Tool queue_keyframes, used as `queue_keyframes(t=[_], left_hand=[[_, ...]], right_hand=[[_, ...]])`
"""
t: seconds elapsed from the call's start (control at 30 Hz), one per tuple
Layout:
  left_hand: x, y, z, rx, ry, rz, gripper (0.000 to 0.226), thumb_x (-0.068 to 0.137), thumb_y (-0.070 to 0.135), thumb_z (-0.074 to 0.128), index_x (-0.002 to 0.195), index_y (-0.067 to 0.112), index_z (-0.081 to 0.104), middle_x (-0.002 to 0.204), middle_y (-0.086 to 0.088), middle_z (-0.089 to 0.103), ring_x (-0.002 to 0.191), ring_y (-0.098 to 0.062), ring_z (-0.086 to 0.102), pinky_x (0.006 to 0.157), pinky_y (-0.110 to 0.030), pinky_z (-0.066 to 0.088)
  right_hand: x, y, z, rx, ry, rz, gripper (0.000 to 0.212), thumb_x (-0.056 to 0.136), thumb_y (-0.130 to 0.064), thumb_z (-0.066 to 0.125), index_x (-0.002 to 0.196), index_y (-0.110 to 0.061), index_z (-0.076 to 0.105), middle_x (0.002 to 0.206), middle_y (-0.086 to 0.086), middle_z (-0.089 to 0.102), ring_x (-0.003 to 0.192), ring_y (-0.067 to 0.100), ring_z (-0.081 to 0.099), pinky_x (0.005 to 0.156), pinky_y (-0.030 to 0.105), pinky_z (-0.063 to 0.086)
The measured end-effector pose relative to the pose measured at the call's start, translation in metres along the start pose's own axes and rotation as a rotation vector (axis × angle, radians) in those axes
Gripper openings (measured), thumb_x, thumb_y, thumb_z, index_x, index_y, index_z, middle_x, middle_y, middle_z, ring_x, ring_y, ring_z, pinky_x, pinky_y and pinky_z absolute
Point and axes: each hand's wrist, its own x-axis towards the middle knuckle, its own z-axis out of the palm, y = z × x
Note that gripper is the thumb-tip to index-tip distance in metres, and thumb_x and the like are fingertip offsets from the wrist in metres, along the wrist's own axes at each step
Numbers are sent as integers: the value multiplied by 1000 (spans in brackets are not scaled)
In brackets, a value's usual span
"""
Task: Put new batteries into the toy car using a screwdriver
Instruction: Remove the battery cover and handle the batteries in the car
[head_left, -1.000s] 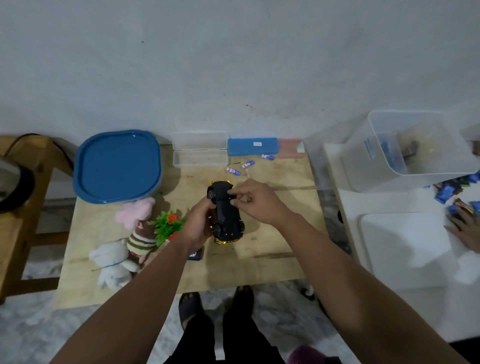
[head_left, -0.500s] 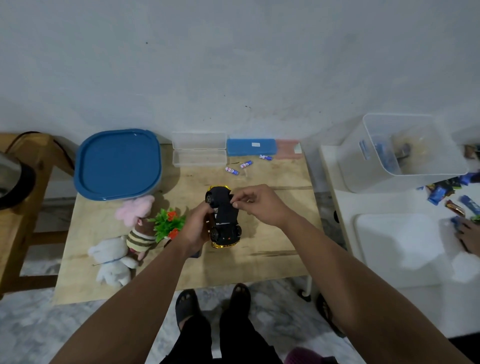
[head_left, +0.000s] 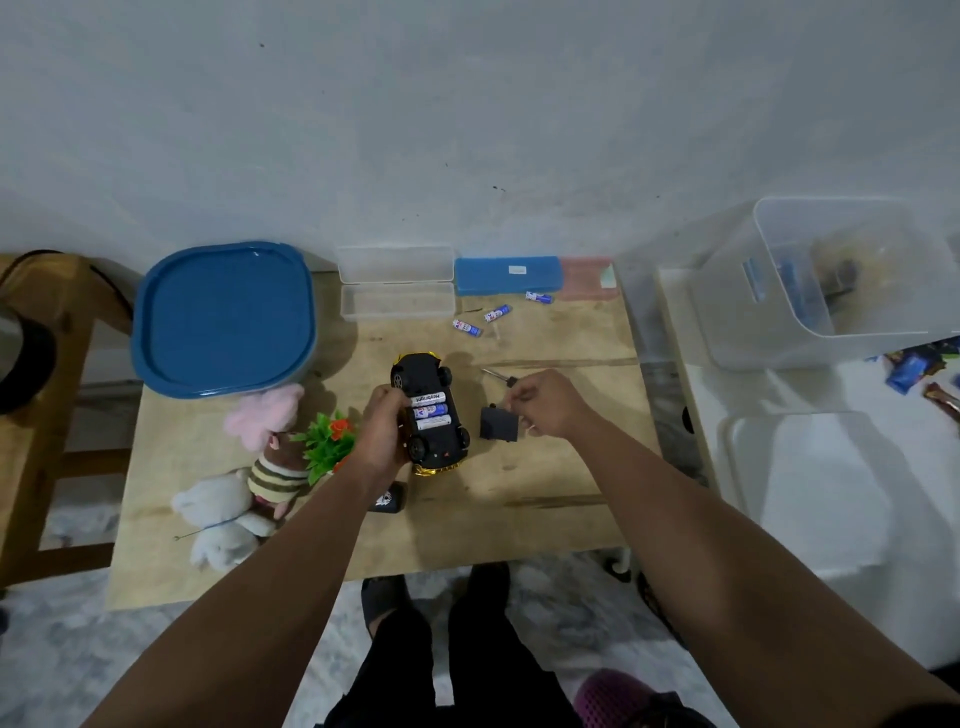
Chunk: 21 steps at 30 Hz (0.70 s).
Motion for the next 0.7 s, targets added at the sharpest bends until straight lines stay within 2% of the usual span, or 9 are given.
queue_keyframes(t=[0.1, 0.17, 0.33, 0.4, 0.5, 0.6, 0.7], left_hand=[[-1, 5, 6, 3, 1, 6, 79, 72, 39, 64, 138, 0, 48, 140, -34, 54, 125, -50, 58, 97, -66, 51], [-1, 7, 8, 12, 10, 5, 80, 70, 39, 64, 138, 0, 48, 139, -33, 56, 123, -49, 60, 95, -64, 52], [1, 10, 10, 9, 3, -6, 70, 77, 31, 59, 137, -3, 46, 120, -22, 65, 103, -37, 69, 79, -51, 61], [0, 12, 11, 20, -3, -5, 71, 77, 32, 60, 137, -3, 46, 120, -21, 65, 105, -37, 69, 83, -54, 60], [-3, 14, 10, 45, 4, -9, 80, 70, 38, 64, 138, -1, 47, 126, -26, 65, 115, -43, 67, 94, -63, 54], [-8, 17, 9, 34, -11, -11, 78, 72, 36, 65, 139, 0, 48, 139, -33, 56, 124, -52, 59, 98, -71, 50], [-19, 21, 7, 44, -38, 0, 71, 77, 36, 65, 138, 2, 51, 139, -33, 56, 124, -52, 60, 98, -74, 47]], right_hand=[[14, 0, 11, -111, 3, -43, 12, 87, -1, 67, 90, -3, 78, 86, 11, 75, 55, 7, 58, 55, 23, 51], [23, 1, 16, -121, 10, -40, 13, 87, 1, 66, 87, -4, 78, 88, 15, 76, 54, 11, 59, 58, 29, 56], [38, 0, 23, -185, 38, -21, 20, 89, -1, 64, 78, -13, 77, 83, 12, 76, 56, 19, 64, 66, 40, 63], [37, -2, 25, -249, 56, -50, 19, 88, -4, 64, 80, -15, 78, 84, 7, 76, 69, 21, 69, 76, 38, 62], [29, -5, 25, -314, 84, -59, 17, 90, -9, 64, 95, -15, 80, 98, 7, 77, 90, 25, 71, 86, 34, 57], [15, -8, 19, -347, 126, -74, 20, 91, -12, 66, 108, -15, 78, 107, 7, 75, 98, 25, 70, 89, 32, 55], [-1, -12, 8, -338, 185, -94, 18, 92, -17, 65, 105, -19, 77, 101, 4, 75, 95, 24, 70, 83, 32, 55]])
